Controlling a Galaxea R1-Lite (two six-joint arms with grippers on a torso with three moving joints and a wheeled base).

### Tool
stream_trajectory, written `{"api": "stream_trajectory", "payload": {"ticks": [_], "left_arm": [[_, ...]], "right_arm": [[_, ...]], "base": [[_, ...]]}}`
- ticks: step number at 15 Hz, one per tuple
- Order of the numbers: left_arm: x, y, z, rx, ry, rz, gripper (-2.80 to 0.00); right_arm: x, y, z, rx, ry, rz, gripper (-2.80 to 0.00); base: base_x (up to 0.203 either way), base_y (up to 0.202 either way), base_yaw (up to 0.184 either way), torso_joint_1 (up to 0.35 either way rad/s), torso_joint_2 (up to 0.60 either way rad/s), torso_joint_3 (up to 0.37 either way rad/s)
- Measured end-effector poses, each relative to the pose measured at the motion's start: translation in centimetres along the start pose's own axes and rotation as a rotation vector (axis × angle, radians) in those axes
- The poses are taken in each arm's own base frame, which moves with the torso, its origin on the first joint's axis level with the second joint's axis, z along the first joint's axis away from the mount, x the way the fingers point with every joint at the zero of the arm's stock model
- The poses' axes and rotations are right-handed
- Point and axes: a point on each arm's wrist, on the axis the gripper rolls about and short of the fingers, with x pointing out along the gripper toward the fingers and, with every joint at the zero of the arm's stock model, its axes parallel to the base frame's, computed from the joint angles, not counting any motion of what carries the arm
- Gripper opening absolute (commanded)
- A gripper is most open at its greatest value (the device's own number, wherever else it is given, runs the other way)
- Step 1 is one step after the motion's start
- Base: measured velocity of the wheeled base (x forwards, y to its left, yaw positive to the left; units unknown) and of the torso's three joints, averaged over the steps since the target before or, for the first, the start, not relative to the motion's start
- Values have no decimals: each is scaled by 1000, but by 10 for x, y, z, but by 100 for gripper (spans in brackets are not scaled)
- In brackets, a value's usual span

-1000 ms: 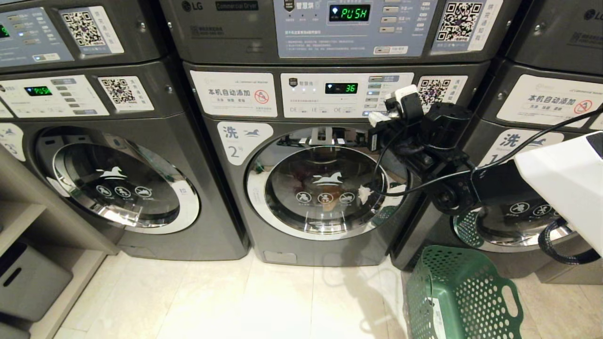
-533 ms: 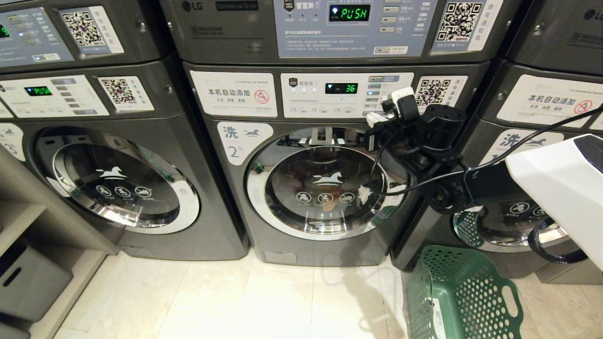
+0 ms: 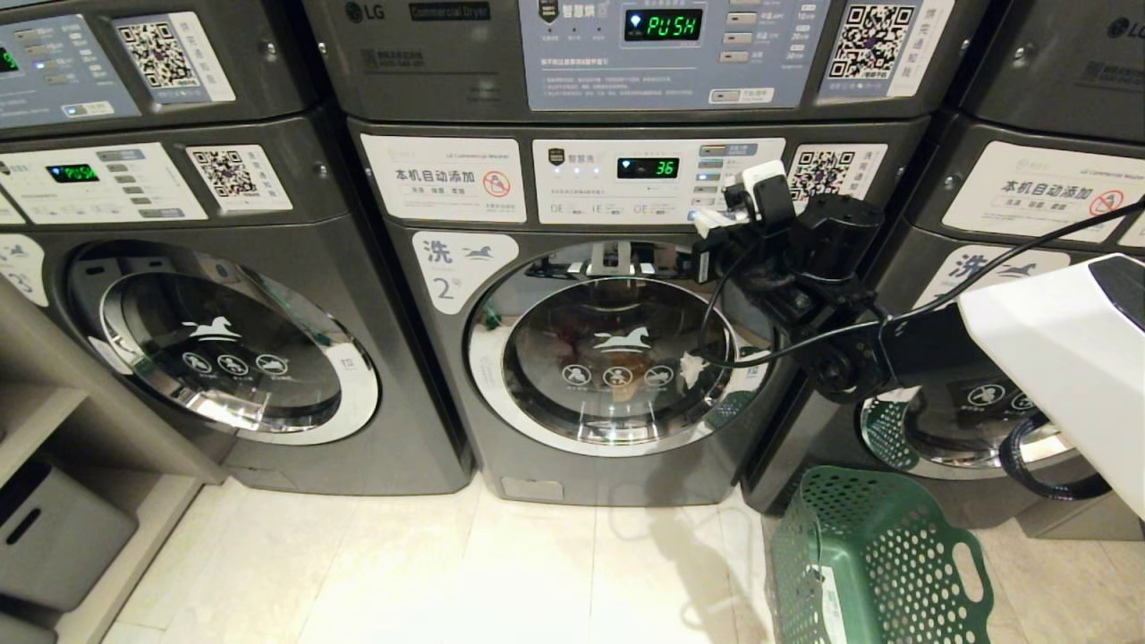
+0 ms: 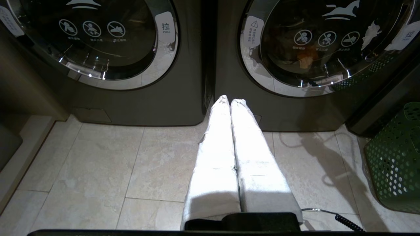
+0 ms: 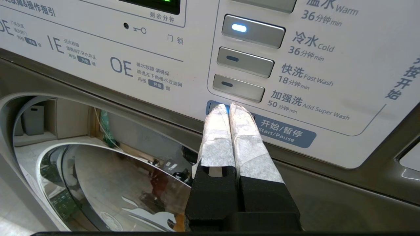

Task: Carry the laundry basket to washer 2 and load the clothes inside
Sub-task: Press the washing machine switch

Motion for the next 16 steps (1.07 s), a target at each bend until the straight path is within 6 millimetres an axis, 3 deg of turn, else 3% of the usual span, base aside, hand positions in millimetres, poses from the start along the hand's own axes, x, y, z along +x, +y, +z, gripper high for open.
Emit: {"api": "stream_trajectory", "payload": {"ticks": [16], "left_arm": [[0,0,0,0,0,0,-280]], "right_arm": [[-2,-12,-3,-38,17,-47,-280]], "base": [[0,0,0,0,0,0]]}}
